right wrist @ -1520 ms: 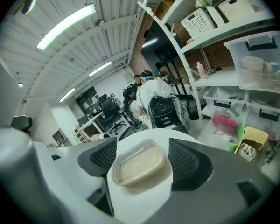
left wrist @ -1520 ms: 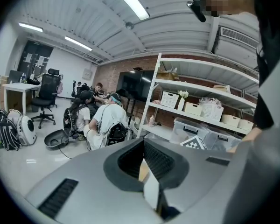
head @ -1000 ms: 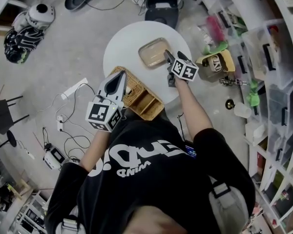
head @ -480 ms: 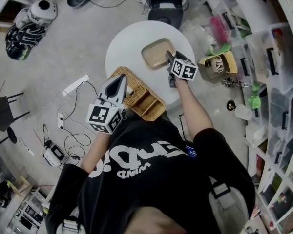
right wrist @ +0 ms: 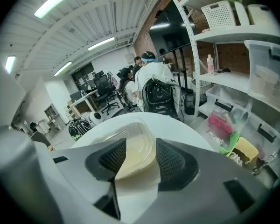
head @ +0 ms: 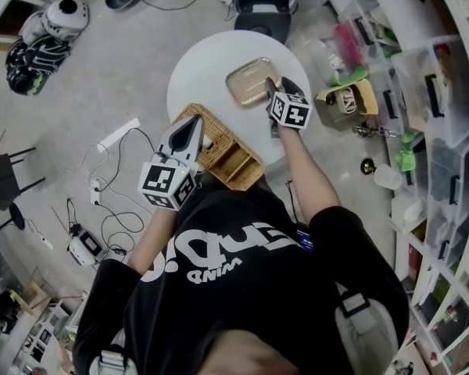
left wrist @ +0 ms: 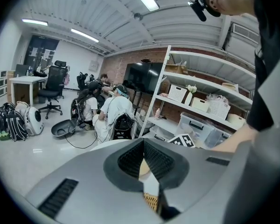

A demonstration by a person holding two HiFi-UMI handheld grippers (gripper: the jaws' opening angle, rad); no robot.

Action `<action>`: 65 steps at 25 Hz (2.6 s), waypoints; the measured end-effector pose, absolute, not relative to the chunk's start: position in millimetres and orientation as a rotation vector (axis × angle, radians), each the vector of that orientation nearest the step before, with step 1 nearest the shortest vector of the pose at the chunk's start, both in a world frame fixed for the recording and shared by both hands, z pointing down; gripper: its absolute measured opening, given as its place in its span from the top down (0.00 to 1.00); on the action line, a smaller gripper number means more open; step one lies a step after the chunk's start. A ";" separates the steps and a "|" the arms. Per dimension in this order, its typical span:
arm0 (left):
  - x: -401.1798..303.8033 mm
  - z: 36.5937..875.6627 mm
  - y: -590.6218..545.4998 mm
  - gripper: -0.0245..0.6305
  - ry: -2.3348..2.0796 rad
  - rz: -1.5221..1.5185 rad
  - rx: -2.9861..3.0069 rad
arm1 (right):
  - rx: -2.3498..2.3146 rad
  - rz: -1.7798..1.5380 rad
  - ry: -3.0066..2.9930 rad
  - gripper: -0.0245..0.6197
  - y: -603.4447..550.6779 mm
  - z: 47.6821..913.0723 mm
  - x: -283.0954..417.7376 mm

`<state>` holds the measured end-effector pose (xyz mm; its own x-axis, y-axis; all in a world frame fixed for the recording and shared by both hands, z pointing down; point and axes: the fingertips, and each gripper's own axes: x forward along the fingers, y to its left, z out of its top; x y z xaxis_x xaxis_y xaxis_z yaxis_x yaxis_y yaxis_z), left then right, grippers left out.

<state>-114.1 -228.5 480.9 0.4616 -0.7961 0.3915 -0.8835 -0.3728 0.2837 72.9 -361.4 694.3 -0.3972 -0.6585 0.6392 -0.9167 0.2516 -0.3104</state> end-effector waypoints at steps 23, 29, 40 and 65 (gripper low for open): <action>-111.1 445.3 -218.9 0.96 -1.379 0.146 2.331 | 1.473 1.160 -2.390 0.90 -313.0 590.0 48.1; -111.2 429.9 -211.9 0.96 -1.397 0.097 2.361 | 1.463 1.134 -2.526 0.90 -298.6 532.8 42.2; -100.0 399.8 -205.7 0.96 -1.397 0.041 2.443 | 1.544 0.652 -2.754 0.90 -255.2 385.4 70.0; -78.7 396.1 -191.1 0.96 -1.398 0.079 2.530 | 1.710 0.478 -2.555 0.90 -173.6 439.5 122.8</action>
